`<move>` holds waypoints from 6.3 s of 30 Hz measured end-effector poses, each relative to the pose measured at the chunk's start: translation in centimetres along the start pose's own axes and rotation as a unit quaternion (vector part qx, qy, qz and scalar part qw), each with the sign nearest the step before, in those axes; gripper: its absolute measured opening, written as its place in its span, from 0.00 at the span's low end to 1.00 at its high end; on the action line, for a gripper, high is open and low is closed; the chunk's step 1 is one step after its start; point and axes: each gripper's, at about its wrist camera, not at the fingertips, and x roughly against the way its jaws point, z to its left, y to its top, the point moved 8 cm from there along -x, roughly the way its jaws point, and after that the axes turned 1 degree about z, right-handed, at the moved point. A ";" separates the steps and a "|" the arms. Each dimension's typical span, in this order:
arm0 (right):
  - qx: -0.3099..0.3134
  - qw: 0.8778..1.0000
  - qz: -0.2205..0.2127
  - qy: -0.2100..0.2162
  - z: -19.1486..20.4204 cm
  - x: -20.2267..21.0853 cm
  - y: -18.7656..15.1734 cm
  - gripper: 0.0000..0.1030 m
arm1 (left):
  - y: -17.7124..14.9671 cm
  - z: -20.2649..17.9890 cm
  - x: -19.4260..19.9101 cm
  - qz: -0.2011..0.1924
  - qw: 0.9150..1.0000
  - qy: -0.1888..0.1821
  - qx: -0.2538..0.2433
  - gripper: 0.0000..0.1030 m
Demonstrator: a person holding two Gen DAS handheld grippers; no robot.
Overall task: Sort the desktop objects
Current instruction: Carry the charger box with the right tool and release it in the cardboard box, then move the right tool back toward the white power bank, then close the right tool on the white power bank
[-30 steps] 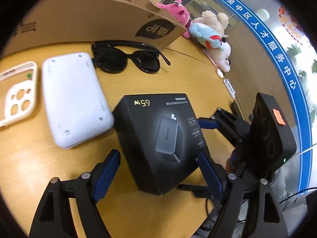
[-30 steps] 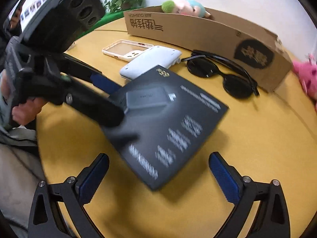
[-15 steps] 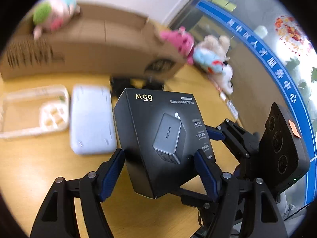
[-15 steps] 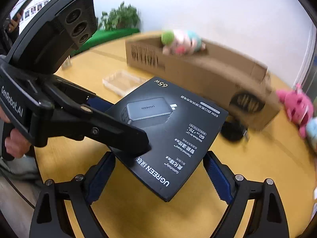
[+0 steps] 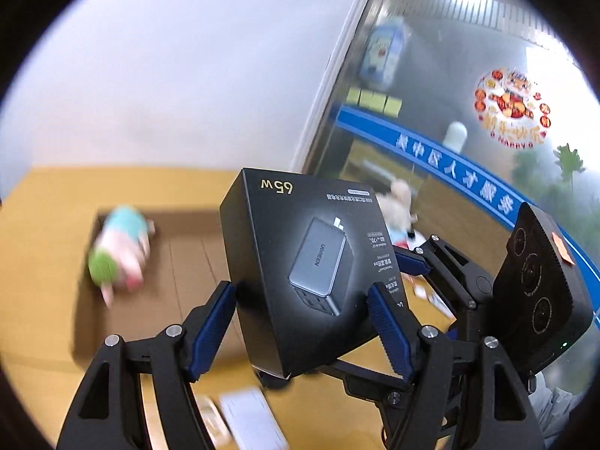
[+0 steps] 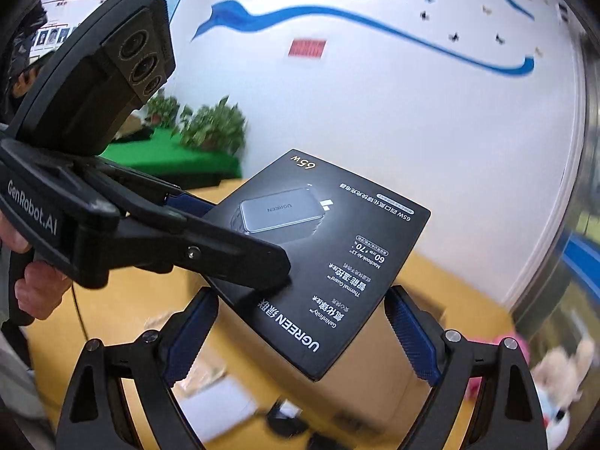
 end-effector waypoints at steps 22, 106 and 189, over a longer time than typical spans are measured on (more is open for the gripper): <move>-0.052 0.998 -0.001 0.046 -13.2 -19.2 8.3 0.88 | 15.2 11.4 -12.6 0.014 0.999 0.032 0.023 0.70; -0.239 0.955 0.134 -0.115 -2.4 -4.5 -11.5 1.00 | -8.7 2.7 -2.3 -0.001 0.983 0.183 0.008 0.79; -0.189 0.938 0.269 0.110 10.4 -3.6 -25.2 0.69 | -25.4 2.2 -10.0 0.238 0.962 0.014 0.132 0.36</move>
